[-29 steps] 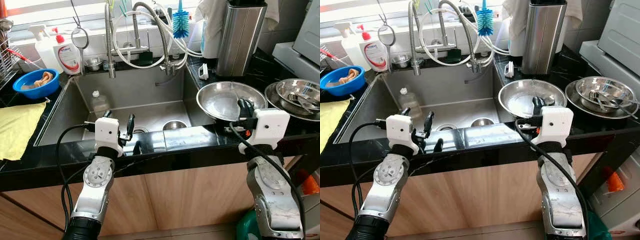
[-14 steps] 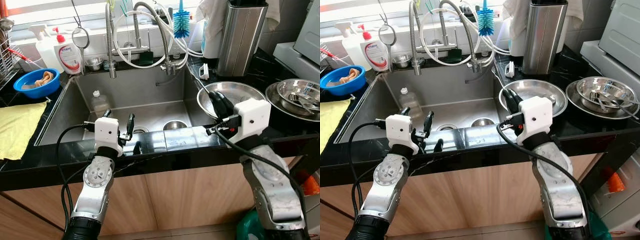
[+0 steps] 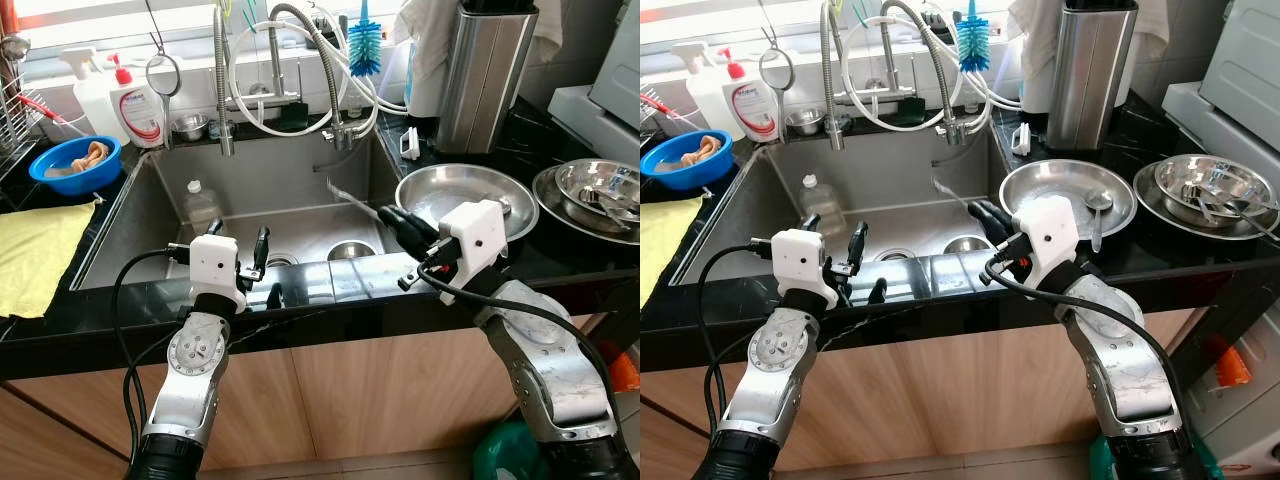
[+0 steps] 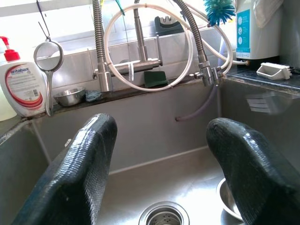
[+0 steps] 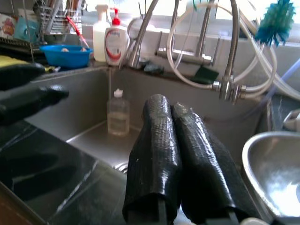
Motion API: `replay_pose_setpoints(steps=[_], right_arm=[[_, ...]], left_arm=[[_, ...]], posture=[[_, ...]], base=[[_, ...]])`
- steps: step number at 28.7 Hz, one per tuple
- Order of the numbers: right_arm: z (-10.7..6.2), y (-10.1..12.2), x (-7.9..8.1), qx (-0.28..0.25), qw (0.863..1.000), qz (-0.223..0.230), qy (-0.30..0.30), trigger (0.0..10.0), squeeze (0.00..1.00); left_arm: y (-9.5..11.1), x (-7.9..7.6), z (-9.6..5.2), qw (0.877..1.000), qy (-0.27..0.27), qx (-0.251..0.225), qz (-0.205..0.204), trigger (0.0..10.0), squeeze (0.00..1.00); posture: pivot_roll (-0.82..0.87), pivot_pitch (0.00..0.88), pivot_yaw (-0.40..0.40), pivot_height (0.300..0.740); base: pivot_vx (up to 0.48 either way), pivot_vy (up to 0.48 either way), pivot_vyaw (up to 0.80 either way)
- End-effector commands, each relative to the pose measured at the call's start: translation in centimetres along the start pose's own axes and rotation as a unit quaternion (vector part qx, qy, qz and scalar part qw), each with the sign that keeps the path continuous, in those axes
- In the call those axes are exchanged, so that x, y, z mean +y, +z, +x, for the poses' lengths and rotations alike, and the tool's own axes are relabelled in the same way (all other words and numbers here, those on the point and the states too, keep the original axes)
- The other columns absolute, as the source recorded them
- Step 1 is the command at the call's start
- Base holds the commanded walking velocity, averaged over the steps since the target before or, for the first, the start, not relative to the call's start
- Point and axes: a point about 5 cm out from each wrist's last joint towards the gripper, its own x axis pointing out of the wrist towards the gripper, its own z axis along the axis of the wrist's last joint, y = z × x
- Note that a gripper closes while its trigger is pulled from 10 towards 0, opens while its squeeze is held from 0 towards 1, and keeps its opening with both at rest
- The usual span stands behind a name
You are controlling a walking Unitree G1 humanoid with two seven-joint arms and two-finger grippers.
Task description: Kitchen organization
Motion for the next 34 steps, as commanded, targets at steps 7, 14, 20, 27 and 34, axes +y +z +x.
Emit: replay_pose_setpoints(steps=[7, 14, 20, 27, 34], right_arm=[[0.5, -0.6, -0.7, 0.004, 1.000, 0.013, 0.017, 10.0, 0.00], [0.8, -1.1, -0.9, 0.014, 1.000, 0.012, 0.018, 10.0, 0.00], [0.9, -2.3, -1.8, 0.033, 0.999, 0.013, -0.017, 10.0, 0.00], [1.3, -2.0, -1.5, 0.024, 1.000, 0.008, -0.013, 10.0, 0.00], [1.6, -2.3, -1.1, 0.026, 1.000, 0.007, -0.013, 10.0, 0.00]], left_arm=[[-0.2, 0.3, -0.3, 1.000, 0.005, 0.003, 0.006, 10.0, 0.00], [-0.3, 0.2, -0.5, 1.000, 0.008, 0.006, 0.004, 10.0, 0.00], [-0.3, 0.3, -0.8, 1.000, 0.010, 0.009, 0.005, 10.0, 0.00], [-0.3, 0.3, -0.9, 1.000, 0.011, 0.010, 0.005, 10.0, 0.00], [-0.3, 0.3, -0.9, 1.000, 0.011, 0.011, 0.005, 10.0, 0.00]], posture=[[-0.13, 0.000, 0.074, 0.740], [-0.12, 0.000, 0.070, 0.740], [-0.11, 0.000, 0.067, 0.740], [-0.11, 0.000, 0.069, 0.740], [-0.11, 0.000, 0.067, 0.740]], base=[[0.000, 0.000, 0.00], [0.000, 0.000, 0.00], [0.000, 0.000, 0.00], [0.000, 0.000, 0.00], [0.000, 0.000, 0.00]])
